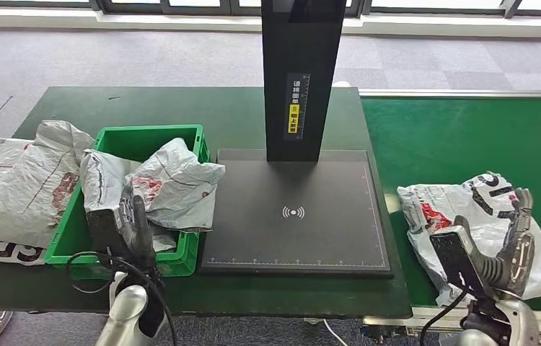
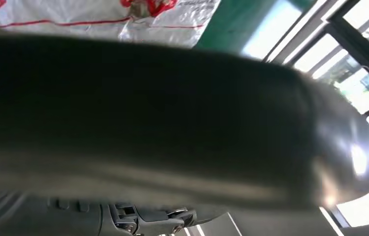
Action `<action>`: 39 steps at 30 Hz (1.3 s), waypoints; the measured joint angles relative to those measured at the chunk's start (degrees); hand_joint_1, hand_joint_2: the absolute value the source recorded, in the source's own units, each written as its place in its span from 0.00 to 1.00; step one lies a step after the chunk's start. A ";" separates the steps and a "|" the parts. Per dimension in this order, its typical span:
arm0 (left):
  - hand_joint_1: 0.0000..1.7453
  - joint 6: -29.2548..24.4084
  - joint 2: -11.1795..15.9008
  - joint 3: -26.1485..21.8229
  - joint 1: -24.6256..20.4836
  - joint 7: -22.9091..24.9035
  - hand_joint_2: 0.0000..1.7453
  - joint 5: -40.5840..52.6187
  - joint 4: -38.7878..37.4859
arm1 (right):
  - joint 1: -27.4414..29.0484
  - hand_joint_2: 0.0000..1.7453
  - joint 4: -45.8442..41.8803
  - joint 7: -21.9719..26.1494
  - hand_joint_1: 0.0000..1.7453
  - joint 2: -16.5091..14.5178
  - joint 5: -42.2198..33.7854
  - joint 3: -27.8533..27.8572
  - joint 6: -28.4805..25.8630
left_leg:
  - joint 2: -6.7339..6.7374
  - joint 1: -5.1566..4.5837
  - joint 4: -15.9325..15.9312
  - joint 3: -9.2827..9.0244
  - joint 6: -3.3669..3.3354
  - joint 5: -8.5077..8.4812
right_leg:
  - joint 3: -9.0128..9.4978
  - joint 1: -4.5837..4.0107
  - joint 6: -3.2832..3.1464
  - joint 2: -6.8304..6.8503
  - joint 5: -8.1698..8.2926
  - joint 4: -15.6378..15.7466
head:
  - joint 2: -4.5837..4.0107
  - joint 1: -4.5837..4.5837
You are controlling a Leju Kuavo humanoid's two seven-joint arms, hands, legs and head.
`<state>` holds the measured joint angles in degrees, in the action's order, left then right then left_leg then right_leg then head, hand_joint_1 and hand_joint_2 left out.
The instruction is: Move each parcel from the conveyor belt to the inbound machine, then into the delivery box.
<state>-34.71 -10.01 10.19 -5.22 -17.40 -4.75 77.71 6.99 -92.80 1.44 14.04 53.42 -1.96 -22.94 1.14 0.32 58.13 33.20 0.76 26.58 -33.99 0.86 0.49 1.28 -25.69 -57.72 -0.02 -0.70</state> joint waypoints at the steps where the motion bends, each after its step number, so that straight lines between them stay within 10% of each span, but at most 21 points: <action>1: 0.00 0.35 0.07 0.05 0.38 0.01 0.00 -0.35 0.55 | -0.42 0.00 1.13 0.04 0.00 0.83 -0.10 0.45 0.59 | -0.01 0.00 0.00 -0.03 0.01 -0.02 | 0.00 0.00 0.01 0.01 0.01 0.00 | 0.00 0.00; 9: 0.00 2.82 1.01 0.39 3.43 -1.27 0.00 -1.49 4.51 | -1.51 0.00 4.78 -1.93 0.00 4.39 -0.05 1.45 3.78 | -0.03 0.01 0.00 -0.01 0.06 -0.05 | -0.08 -0.06 -0.03 0.01 -0.02 0.00 | 0.00 0.00; 13: 0.00 3.70 1.69 1.57 4.76 -1.88 0.00 0.23 7.27 | -1.80 1.00 6.65 -4.61 0.00 6.12 1.81 2.69 6.44 | -0.06 0.00 0.00 0.06 0.05 -0.04 | -0.13 -0.02 -0.02 0.03 -0.02 0.00 | 0.00 0.00; 26: 0.00 6.50 4.96 4.78 7.23 -13.11 0.00 -0.89 16.47 | -9.00 1.00 30.19 -4.23 0.00 17.36 1.79 8.95 27.64 | 0.00 -0.13 0.06 0.23 -0.11 0.06 | -0.12 0.12 0.10 0.03 0.00 0.00 | 0.00 0.01; 39: 0.00 5.85 5.51 7.17 7.03 -13.27 0.00 2.42 18.48 | -26.33 1.00 55.96 -3.52 0.00 17.87 0.07 6.33 33.55 | -0.03 -0.13 0.05 0.13 -0.15 -0.03 | -0.13 0.11 0.12 0.04 0.04 -0.01 | 0.00 0.01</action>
<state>-28.86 -4.50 17.36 1.81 -30.68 -2.33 96.19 -19.34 -36.84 -2.08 31.91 53.48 4.37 10.61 1.10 0.20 58.18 33.32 0.61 26.55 -34.13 0.97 0.61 1.32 -25.65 -57.73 -0.02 -0.70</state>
